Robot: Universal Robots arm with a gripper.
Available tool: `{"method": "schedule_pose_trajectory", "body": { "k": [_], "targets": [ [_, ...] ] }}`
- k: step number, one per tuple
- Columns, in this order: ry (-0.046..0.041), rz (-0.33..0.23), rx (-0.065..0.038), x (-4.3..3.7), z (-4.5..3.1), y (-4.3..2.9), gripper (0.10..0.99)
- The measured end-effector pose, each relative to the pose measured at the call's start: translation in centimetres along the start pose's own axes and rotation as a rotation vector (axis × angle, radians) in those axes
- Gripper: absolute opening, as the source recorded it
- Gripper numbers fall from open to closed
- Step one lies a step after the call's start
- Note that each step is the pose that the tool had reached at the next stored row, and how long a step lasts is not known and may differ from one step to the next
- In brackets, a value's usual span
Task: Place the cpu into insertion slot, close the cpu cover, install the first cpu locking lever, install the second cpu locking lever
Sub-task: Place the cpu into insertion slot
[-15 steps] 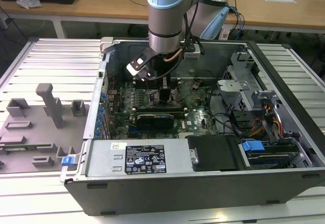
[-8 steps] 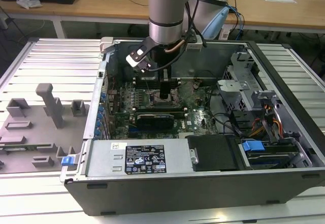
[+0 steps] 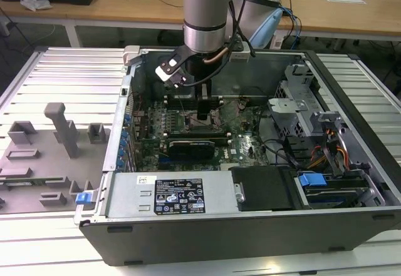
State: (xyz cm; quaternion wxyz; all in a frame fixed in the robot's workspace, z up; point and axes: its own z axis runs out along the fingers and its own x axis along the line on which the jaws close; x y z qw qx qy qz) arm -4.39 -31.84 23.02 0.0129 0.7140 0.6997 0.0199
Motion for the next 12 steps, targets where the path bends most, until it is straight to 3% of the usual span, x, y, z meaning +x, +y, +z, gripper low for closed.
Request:
{"method": "schedule_pose_trajectory", "body": {
  "k": [1, 5, 6, 9, 12],
  "targets": [
    [-0.0002, 0.000, 0.000, 0.00, 0.00, 0.00, 0.533],
    [-0.0015, 0.000, 0.000, 0.00, 0.00, 0.00, 0.290],
    [-0.0018, 0.000, 0.000, 0.00, 0.00, 0.00, 0.290],
    [-0.0028, 0.000, 0.000, 0.00, 0.00, 0.00, 0.110],
    [-0.0042, 0.000, 0.000, 0.00, 0.00, 0.00, 0.106]
  ]
}}
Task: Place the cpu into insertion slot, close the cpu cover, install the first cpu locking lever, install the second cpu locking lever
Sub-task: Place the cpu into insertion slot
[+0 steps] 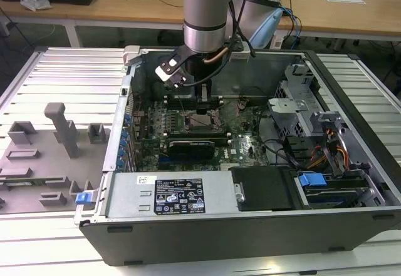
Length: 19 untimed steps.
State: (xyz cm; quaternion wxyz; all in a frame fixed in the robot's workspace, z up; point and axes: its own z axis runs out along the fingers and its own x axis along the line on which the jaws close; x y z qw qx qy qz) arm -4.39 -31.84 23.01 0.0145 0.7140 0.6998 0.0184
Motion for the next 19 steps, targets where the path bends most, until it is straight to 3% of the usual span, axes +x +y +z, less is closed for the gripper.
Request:
{"method": "schedule_pose_trajectory", "body": {
  "k": [6, 9, 16, 19],
  "targets": [
    [-0.0011, 0.000, 0.000, 0.00, -0.24, 0.01, 0.106],
    [-0.0010, 0.000, 0.000, 0.01, -1.41, 0.06, 0.106],
    [-0.0010, 0.000, 0.000, 0.02, -3.12, 0.14, 0.106],
    [-0.0008, 0.000, 0.000, 0.03, -3.30, 0.19, 0.106]
  ]
}}
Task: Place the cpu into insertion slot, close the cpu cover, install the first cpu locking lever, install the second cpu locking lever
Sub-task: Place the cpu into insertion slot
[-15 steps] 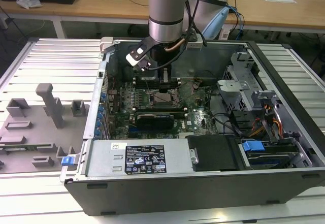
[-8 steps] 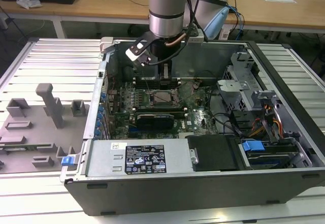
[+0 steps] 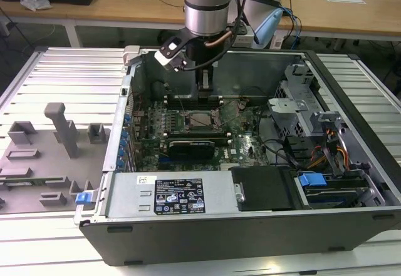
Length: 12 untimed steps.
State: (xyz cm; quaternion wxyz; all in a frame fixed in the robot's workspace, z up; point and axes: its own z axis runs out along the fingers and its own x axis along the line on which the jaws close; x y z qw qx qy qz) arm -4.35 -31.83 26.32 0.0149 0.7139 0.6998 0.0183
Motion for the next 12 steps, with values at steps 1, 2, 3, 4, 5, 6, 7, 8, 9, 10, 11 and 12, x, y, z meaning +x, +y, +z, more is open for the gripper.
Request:
{"method": "schedule_pose_trajectory", "body": {
  "k": [1, 2, 3, 4, 5, 6, 7, 8, 9, 10, 11, 12],
  "targets": [
    [-0.0002, 0.000, 0.000, 0.00, 0.00, 0.12, 0.106],
    [-0.0002, 0.000, 0.000, 0.01, 0.01, 0.44, 0.106],
    [-0.0002, 0.000, 0.000, 0.01, 0.02, 0.67, 0.106],
    [0.0000, 0.000, 0.000, 0.01, 0.02, 0.80, 0.106],
    [0.0008, 0.000, 0.000, 0.01, 0.03, 0.84, 0.106],
    [0.0017, 0.000, 0.000, 0.02, -0.02, 0.85, 0.106],
    [0.0022, 0.000, 0.000, 0.02, -0.18, 0.86, 0.106],
    [0.0025, 0.000, 0.000, 0.02, -0.35, 0.86, 0.106],
    [0.0024, 0.000, 0.000, 0.02, -0.43, 0.87, 0.106],
    [0.0027, 0.000, 0.000, 0.02, -0.43, 0.87, 0.106],
    [0.0028, 0.000, 0.000, 0.02, -0.43, 0.88, 0.106],
    [0.0028, 0.000, 0.000, 0.03, -0.43, 0.88, 0.106]
  ]
}}
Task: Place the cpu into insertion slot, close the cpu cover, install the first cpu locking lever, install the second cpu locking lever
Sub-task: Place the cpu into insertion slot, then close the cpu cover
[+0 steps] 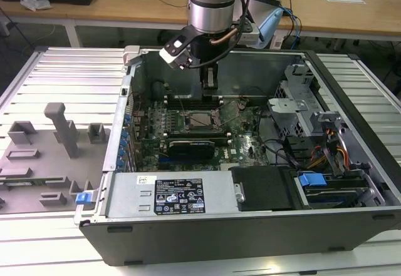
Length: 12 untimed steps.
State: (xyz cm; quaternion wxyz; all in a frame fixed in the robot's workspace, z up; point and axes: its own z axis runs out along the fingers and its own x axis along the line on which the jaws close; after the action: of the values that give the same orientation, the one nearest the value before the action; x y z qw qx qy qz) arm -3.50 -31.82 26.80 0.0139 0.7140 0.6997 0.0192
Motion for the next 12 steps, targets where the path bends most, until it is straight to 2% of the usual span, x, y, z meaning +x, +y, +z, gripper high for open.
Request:
{"method": "schedule_pose_trajectory", "body": {
  "k": [12],
  "targets": [
    [-0.0002, 0.000, 0.000, 0.00, -0.06, 0.00, 0.106]
  ]
}}
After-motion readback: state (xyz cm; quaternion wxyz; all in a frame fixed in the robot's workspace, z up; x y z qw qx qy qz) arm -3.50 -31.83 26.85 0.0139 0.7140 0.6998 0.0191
